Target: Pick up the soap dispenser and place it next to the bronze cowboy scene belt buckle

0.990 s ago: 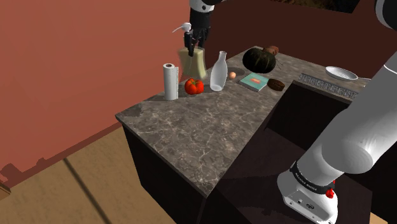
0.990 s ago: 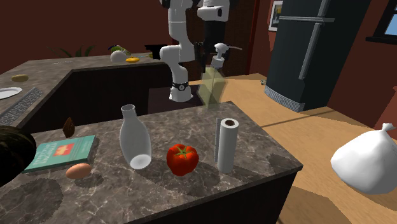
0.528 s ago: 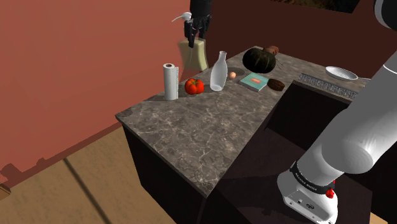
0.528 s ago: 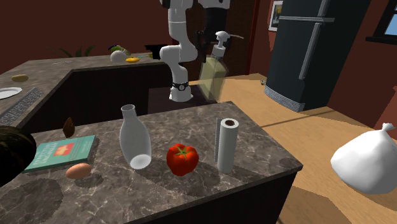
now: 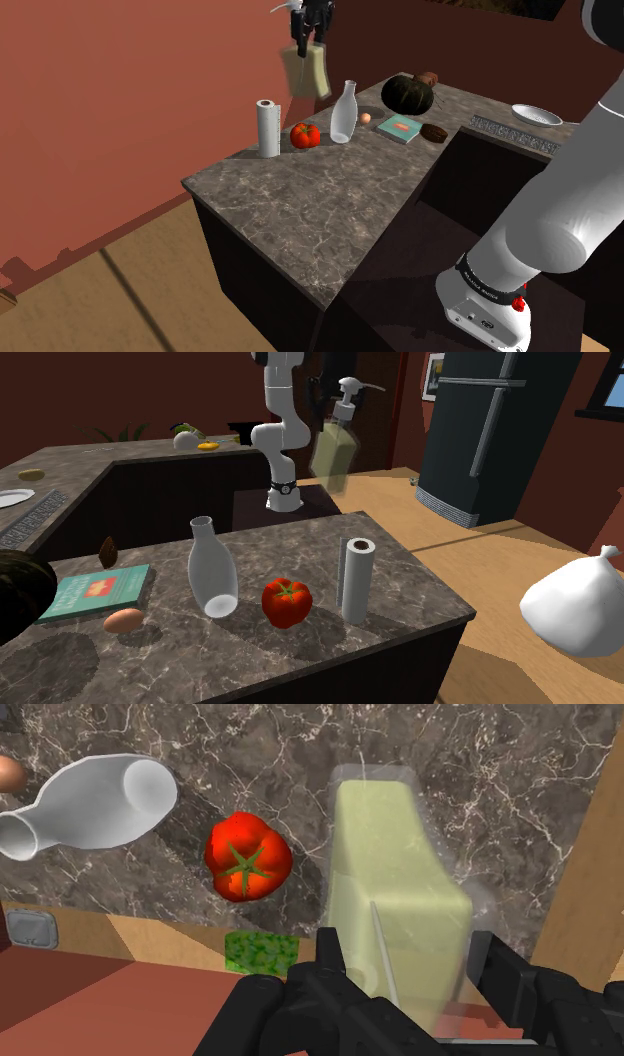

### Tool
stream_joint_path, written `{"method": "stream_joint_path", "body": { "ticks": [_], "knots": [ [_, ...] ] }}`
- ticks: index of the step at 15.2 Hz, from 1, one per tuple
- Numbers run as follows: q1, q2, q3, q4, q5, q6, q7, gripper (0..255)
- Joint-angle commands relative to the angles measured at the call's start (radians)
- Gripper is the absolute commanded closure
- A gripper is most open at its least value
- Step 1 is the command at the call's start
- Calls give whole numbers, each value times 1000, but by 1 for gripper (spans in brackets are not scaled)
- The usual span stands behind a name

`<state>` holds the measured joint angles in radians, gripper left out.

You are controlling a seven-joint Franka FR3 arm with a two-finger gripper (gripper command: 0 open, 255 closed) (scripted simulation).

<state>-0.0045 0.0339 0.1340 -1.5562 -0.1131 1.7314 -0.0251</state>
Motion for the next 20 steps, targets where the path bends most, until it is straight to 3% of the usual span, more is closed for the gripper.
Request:
{"method": "stream_joint_path", "body": {
  "ticks": [1,11,20],
  "knots": [
    [2,8,1,39,-1,-31,-1,255],
    [-103,-112,-107,-105,39,13,-213,255],
    [-196,-148,-230,-146,62,32,-431,255]
  ]
}}
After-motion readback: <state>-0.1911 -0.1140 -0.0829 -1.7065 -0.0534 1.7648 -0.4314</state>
